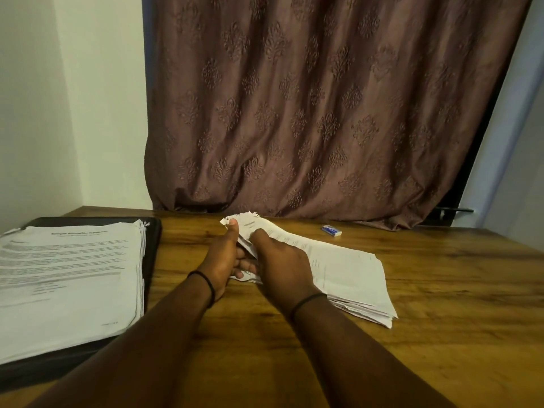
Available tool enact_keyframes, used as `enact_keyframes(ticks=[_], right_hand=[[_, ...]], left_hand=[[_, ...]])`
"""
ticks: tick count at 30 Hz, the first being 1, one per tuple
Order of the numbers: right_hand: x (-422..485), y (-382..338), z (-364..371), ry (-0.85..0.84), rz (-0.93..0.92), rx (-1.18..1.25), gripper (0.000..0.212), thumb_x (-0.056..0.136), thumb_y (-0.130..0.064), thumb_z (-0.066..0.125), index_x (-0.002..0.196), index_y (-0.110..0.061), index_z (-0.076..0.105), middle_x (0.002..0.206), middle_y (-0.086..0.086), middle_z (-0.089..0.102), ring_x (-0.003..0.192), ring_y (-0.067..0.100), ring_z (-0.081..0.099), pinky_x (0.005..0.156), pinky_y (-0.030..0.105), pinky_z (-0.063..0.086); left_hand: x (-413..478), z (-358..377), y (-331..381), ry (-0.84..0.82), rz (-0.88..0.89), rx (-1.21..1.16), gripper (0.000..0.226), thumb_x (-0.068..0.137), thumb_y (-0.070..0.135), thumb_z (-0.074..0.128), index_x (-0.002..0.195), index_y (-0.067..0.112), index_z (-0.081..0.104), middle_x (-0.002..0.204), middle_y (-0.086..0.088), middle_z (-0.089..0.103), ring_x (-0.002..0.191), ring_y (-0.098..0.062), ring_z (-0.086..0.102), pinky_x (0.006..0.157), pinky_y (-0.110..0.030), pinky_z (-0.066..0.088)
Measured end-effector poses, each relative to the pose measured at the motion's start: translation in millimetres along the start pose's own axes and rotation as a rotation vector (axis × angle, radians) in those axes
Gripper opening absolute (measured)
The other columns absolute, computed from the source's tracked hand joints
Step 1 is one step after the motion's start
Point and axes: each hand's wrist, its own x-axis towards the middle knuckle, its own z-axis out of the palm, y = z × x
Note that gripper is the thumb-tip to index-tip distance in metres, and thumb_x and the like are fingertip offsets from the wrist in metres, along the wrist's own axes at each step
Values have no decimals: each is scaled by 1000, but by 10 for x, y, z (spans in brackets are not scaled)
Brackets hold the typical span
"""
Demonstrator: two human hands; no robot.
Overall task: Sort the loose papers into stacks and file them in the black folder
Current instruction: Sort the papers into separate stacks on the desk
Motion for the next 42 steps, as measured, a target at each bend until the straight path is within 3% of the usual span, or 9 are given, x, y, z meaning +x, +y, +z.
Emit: enact_keyframes(ticks=[7, 11, 15, 21, 25, 28, 34, 39, 42], right_hand=[[-15, 19, 38, 13, -34, 45, 26, 91, -27, 65, 112, -28, 49, 101, -2, 71, 82, 18, 66, 71, 37, 58], [-19, 0, 40, 13, -41, 105, 30, 93, -26, 63, 120, -30, 50, 102, -4, 71, 82, 15, 67, 72, 32, 58], [-20, -26, -8, -45, 2, 167, 36, 98, -49, 46, 126, -28, 52, 111, -2, 70, 90, 17, 66, 76, 35, 55], [-18, 140, -50, -186, 142, -9, 37, 98, -31, 48, 135, -30, 49, 113, 4, 70, 96, 27, 66, 78, 40, 55], [17, 219, -64, -211, 340, 3, 35, 102, -30, 46, 137, -28, 47, 119, 1, 68, 101, 24, 66, 87, 42, 57], [10, 250, -82, -223, 433, 36, 32, 103, -31, 46, 134, -23, 49, 125, 2, 65, 107, 23, 64, 92, 40, 54], [12, 258, -82, -185, 550, 66, 32, 103, -35, 42, 129, -20, 52, 126, 3, 64, 109, 23, 63, 92, 38, 54], [-1, 249, -106, -169, 592, 81, 34, 104, -36, 40, 130, -18, 53, 128, 4, 64, 110, 23, 62, 91, 36, 52], [-11, 241, -127, -137, 625, 90, 34, 105, -35, 38, 130, -18, 54, 126, 4, 65, 109, 23, 63, 92, 36, 50]], left_hand=[[-10, -12, 2, -55, 31, 18, 57, 98, 61, 23, 105, 25, 66, 81, -8, 75, 53, -17, 61, 49, -26, 34], [21, -2, -9, 36, 10, 51, 37, 103, 40, 39, 107, 12, 65, 68, -5, 68, 53, -17, 54, 47, -26, 37], [63, -54, -24, 63, -18, -100, 26, 103, 29, 41, 107, 20, 64, 92, -2, 75, 67, -18, 68, 57, -30, 50], [146, -108, -12, 33, 22, -19, 57, 99, 57, 29, 104, 15, 67, 92, -12, 74, 71, -21, 65, 51, -26, 41], [219, -258, -76, 350, 166, 677, 49, 100, 45, 37, 102, 5, 65, 100, -14, 67, 94, -34, 63, 83, -43, 50], [312, -333, -162, 306, 77, 991, 33, 92, 40, 46, 82, 15, 64, 96, -5, 68, 81, -21, 56, 78, -33, 46], [202, -120, -66, 204, -136, 432, 33, 91, 33, 60, 81, 3, 69, 64, -10, 67, 49, -19, 57, 44, -23, 43], [109, -23, 45, 40, -256, 400, 37, 89, 45, 62, 84, 8, 69, 53, 0, 53, 36, -11, 38, 35, -16, 25], [111, 80, 30, 4, -231, 347, 29, 88, 39, 65, 97, 11, 66, 63, -3, 61, 38, -14, 47, 35, -16, 30]])
